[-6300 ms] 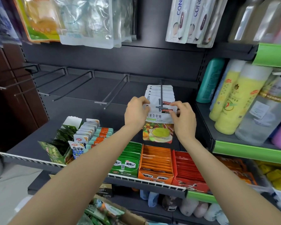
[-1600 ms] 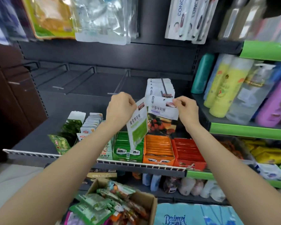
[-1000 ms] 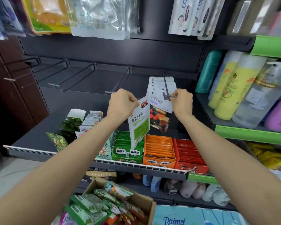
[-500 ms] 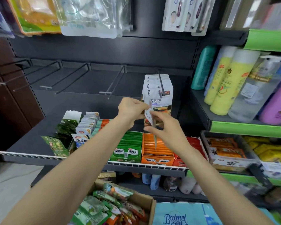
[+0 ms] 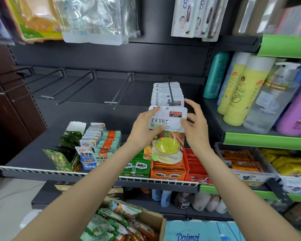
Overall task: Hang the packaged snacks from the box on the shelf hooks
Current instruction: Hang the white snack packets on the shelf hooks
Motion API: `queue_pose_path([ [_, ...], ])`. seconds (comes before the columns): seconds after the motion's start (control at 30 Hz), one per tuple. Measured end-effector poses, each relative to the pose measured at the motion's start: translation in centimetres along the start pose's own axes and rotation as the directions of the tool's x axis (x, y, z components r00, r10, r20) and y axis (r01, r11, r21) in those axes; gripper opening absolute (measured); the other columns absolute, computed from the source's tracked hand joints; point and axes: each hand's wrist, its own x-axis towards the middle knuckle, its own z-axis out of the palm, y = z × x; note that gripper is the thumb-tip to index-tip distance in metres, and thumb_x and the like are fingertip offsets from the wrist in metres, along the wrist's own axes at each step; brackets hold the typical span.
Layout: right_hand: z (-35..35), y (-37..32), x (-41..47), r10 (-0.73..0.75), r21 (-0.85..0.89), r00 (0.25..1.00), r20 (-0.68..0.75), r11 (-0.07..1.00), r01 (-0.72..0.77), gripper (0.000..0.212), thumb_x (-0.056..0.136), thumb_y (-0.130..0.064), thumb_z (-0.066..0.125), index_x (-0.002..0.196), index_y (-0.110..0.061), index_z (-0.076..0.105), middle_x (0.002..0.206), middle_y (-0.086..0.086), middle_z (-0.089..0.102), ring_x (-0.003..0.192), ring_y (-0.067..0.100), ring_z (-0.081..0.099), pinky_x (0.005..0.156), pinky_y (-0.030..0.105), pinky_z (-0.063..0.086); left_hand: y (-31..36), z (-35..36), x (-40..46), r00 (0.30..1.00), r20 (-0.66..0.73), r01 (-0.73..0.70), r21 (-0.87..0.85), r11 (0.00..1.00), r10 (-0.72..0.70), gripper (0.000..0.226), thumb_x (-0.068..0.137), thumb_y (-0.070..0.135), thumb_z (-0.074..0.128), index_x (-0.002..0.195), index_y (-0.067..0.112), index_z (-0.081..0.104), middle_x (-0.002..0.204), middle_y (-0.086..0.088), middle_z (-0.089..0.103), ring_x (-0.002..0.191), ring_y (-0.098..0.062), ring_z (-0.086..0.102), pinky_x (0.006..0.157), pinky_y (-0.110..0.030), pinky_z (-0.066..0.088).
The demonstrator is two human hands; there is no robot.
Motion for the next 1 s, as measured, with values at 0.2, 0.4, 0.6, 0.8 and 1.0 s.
queue_pose_path([
  [0.2, 0.0, 1.1, 0.5, -0.064, -0.167, 0.997, -0.051, 0.984, 0.054, 0.036, 0.094, -0.001, 0.049, 0.122, -0.02, 0.062, 0.108, -0.003, 0.063, 0.085, 0.0, 0.058, 0.068, 0.005, 0.045, 0.2, 0.7, 0.7, 0.998, -0.059, -0.019, 0.094, 0.995, 0.025, 0.066, 0.086, 0.021, 0.067, 0.144, 0.026, 0.035, 0.134, -0.006, 0.047, 0.124, -0.017, 0.044, 0.102, -0.024, 0.031],
  [0.4, -0.1, 2.0, 1.1, -0.166, -0.351, 0.986, 0.008, 0.923, 0.158, 0.038, 0.093, -0.003, 0.052, 0.128, -0.016, 0.058, 0.102, 0.0, 0.061, 0.089, 0.009, 0.056, 0.076, 0.005, 0.041, -0.1, 0.9, 1.3, 0.992, -0.11, -0.043, 0.164, 0.986, 0.062, 0.065, 0.087, 0.015, 0.066, 0.143, 0.028, 0.036, 0.134, -0.003, 0.04, 0.121, -0.016, 0.043, 0.098, -0.019, 0.035],
  [0.6, -0.5, 2.5, 1.2, -0.193, -0.424, 0.981, -0.013, 0.89, 0.169, 0.039, 0.093, 0.0, 0.05, 0.129, -0.013, 0.056, 0.097, 0.001, 0.058, 0.081, 0.007, 0.049, 0.07, -0.002, 0.033, 0.0, 1.5, 1.5, 0.994, -0.091, -0.041, 0.264, 0.964, 0.067, 0.063, 0.089, 0.018, 0.063, 0.144, 0.029, 0.035, 0.138, -0.004, 0.037, 0.116, -0.02, 0.05, 0.099, -0.032, 0.043],
  [0.8, 0.3, 3.1, 2.1, -0.121, -0.513, 0.99, 0.066, 0.847, 0.138, 0.054, 0.089, -0.006, 0.06, 0.139, -0.015, 0.044, 0.13, 0.006, 0.042, 0.106, 0.003, 0.04, 0.093, 0.006, 0.027, -0.8, 2.0, 2.6, 0.998, -0.064, 0.007, 0.273, 0.962, 0.012, 0.062, 0.09, 0.017, 0.062, 0.144, 0.027, 0.035, 0.142, -0.005, 0.035, 0.113, -0.023, 0.054, 0.098, -0.036, 0.046],
  [1.0, 2.1, 5.1, 4.1, -0.113, -0.597, 0.99, 0.089, 0.789, 0.143, 0.072, 0.086, 0.002, 0.059, 0.146, -0.021, 0.027, 0.15, 0.008, 0.016, 0.135, 0.019, 0.029, 0.102, 0.032, 0.042, -1.0, 3.2, 5.0, 0.998, -0.061, 0.029, 0.257, 0.966, -0.014, 0.065, 0.09, 0.011, 0.061, 0.146, 0.026, 0.031, 0.148, -0.007, 0.029, 0.129, -0.024, 0.042, 0.105, -0.034, 0.038],
])
